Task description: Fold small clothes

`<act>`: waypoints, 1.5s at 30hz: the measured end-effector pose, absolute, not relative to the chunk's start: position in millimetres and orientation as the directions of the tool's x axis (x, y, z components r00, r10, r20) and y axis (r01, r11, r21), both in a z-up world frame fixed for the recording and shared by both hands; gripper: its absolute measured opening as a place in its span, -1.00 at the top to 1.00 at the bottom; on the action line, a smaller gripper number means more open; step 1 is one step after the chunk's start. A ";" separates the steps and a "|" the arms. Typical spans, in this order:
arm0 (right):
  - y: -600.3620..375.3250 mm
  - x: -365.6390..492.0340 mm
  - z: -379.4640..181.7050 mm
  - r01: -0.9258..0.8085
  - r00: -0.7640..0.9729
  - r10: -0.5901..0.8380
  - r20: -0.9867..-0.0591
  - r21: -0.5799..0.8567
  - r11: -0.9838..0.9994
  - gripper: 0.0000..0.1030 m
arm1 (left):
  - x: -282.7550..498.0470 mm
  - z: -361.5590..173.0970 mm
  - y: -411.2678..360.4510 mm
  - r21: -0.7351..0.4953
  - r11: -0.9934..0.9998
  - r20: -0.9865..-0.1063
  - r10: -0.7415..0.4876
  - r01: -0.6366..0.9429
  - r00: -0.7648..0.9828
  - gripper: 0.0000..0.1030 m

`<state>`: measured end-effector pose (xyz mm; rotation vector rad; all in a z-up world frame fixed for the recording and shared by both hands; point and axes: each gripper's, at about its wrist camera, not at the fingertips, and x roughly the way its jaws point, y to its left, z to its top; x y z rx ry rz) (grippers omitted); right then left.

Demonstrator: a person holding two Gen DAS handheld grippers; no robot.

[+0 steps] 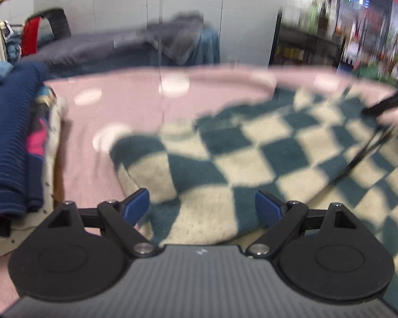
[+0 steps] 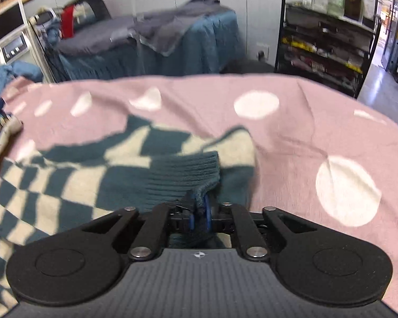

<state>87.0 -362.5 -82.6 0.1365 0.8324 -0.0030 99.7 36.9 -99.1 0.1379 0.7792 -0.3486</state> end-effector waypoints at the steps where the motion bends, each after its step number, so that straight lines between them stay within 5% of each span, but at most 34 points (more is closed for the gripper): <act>1: -360.6 87.0 -85.7 0.049 0.675 0.049 -0.736 0.111 0.993 0.42 | 105.3 -108.2 34.0 0.014 0.935 -0.731 -0.232 0.355 0.641 -0.68; 5: -354.0 75.6 -76.7 0.036 0.695 0.020 -0.719 0.062 0.997 0.16 | 111.2 -119.3 36.3 0.010 0.939 -0.733 -0.227 0.345 0.641 -0.86; 8: -350.2 37.0 -50.8 0.037 0.769 0.033 -0.638 0.096 0.995 -1.00 | 98.0 -104.5 48.2 -0.034 0.942 -0.732 -0.250 0.333 0.633 -0.86; 11: -342.8 -21.8 -31.5 -0.013 0.801 0.104 -0.589 0.157 0.988 -1.00 | 55.6 -80.9 71.7 -0.138 0.934 -0.686 -0.329 0.328 0.649 -0.95; 17: -323.2 -135.0 -39.4 0.021 0.758 0.117 -0.642 0.204 0.979 -1.00 | -49.2 -70.2 110.0 -0.308 0.910 -0.661 -0.414 0.276 0.626 -0.99; 26: -308.7 -197.7 -77.9 0.108 0.715 0.035 -0.698 0.159 0.981 -0.60 | -121.0 -93.5 117.0 -0.387 0.890 -0.676 -0.452 0.242 0.582 -0.98; 32: -329.1 -206.6 -94.8 0.183 0.721 0.127 -0.681 0.365 0.913 -0.59 | -123.4 -108.2 106.8 -0.402 0.885 -0.699 -0.463 0.236 0.545 -0.64; 37: -331.1 -207.2 -101.5 0.201 0.737 0.166 -0.655 0.447 0.872 -0.61 | -120.4 -108.9 91.1 -0.344 0.898 -0.710 -0.441 0.276 0.550 -0.57; 38: -330.9 -207.5 -101.8 0.198 0.738 0.174 -0.652 0.456 0.868 -0.50 | -119.7 -108.1 89.1 -0.346 0.895 -0.710 -0.446 0.282 0.545 -0.45; 39: -329.4 -206.0 -102.5 0.192 0.733 0.182 -0.655 0.457 0.868 -0.10 | -119.0 -107.8 86.8 -0.349 0.890 -0.711 -0.455 0.292 0.537 -0.33; 41: -330.7 -205.6 -105.5 0.189 0.725 0.198 -0.659 0.467 0.864 0.27 | -118.5 -107.4 82.3 -0.334 0.891 -0.718 -0.452 0.308 0.529 -0.22; 43: -331.4 -207.2 -106.1 0.182 0.727 0.207 -0.655 0.474 0.861 0.40 | -118.8 -107.7 80.5 -0.318 0.895 -0.726 -0.442 0.312 0.527 -0.08; 45: -333.6 -208.3 -106.4 0.180 0.729 0.218 -0.649 0.489 0.853 0.55 | -118.5 -108.8 83.0 -0.325 0.895 -0.726 -0.444 0.307 0.526 0.30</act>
